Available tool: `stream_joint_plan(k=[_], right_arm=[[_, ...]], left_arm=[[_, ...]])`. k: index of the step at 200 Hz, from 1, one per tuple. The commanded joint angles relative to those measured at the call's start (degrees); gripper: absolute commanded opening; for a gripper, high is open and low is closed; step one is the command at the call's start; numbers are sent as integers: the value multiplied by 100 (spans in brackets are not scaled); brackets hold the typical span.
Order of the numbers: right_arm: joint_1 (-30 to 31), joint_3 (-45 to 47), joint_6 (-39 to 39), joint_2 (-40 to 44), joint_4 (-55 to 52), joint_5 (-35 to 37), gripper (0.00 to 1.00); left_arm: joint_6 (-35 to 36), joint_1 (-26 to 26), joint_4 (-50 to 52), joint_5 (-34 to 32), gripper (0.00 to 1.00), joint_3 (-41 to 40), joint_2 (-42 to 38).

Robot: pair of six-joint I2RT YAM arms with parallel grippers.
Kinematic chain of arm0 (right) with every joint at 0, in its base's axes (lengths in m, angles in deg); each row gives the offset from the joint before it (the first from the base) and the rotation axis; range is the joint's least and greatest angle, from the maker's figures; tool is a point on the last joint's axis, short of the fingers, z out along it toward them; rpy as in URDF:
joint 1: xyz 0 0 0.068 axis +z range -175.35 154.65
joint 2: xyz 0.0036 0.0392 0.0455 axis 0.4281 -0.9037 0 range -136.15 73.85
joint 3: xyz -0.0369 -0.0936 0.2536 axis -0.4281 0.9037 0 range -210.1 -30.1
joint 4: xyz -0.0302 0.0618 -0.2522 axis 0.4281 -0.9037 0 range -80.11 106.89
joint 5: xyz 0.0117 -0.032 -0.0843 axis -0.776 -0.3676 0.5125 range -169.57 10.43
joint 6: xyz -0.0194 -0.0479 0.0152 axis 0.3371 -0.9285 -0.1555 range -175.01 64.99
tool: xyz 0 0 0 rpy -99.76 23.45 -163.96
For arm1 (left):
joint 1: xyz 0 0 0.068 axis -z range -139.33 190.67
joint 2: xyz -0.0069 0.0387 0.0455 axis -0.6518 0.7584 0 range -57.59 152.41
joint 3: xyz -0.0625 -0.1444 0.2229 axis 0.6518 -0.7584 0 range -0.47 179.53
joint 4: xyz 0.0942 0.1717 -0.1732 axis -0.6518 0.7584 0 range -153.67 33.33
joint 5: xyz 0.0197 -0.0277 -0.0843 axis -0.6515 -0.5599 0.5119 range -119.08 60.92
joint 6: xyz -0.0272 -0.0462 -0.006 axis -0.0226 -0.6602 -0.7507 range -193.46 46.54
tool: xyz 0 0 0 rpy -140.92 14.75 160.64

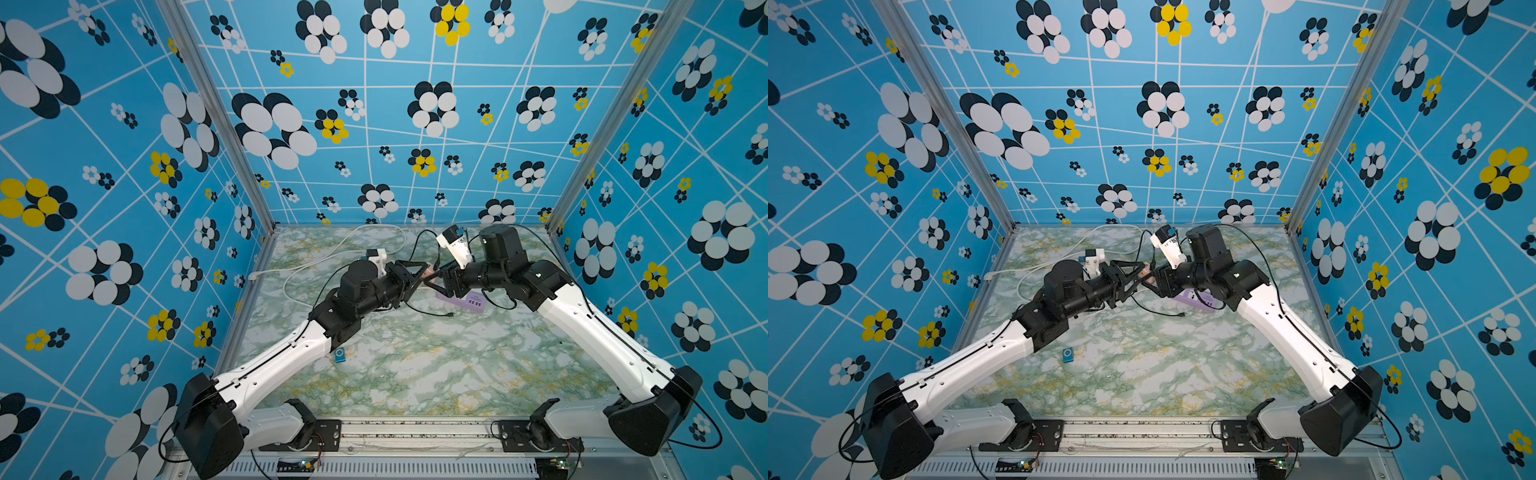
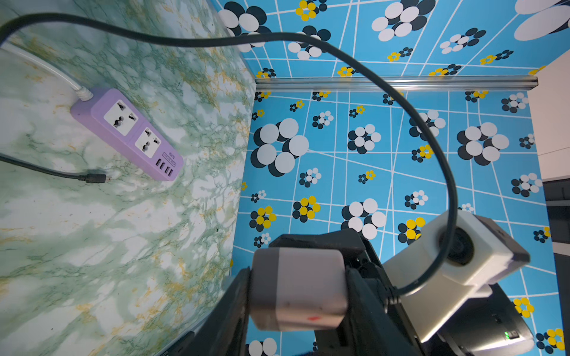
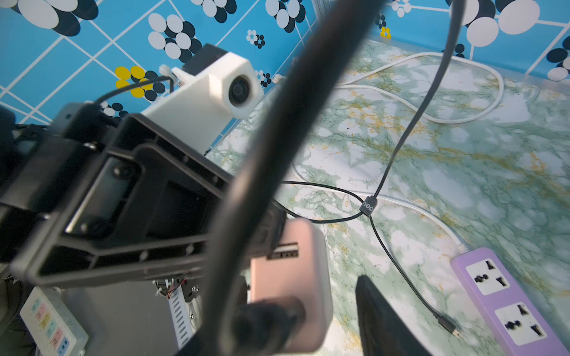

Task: Charge mp3
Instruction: Insert the plug into the socket.

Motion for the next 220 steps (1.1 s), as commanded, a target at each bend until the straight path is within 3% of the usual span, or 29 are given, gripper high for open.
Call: stream_joint_plan(k=[1,50,126,146,199,220], right_arm=[[-74,-341,-132,-9,-646,-88,59],[-104,-662,-38,-295,-873,-375,52],[-106,-787,-237,-519,-1229,-652,50],[-107,-820,-314,-539,-1279,-385,40],[-106,-1034,-302,-639,-1263,-331,39],[-110,-1162,-343,-704,-1369,-322,27]], left_arm=[[688,27,463,146,0,175,-19],[878,106,556,156,0,186,9],[860,95,370,168,0,147,-4],[877,106,317,190,0,194,42],[982,198,429,269,0,209,113],[1027,267,375,278,0,201,148]])
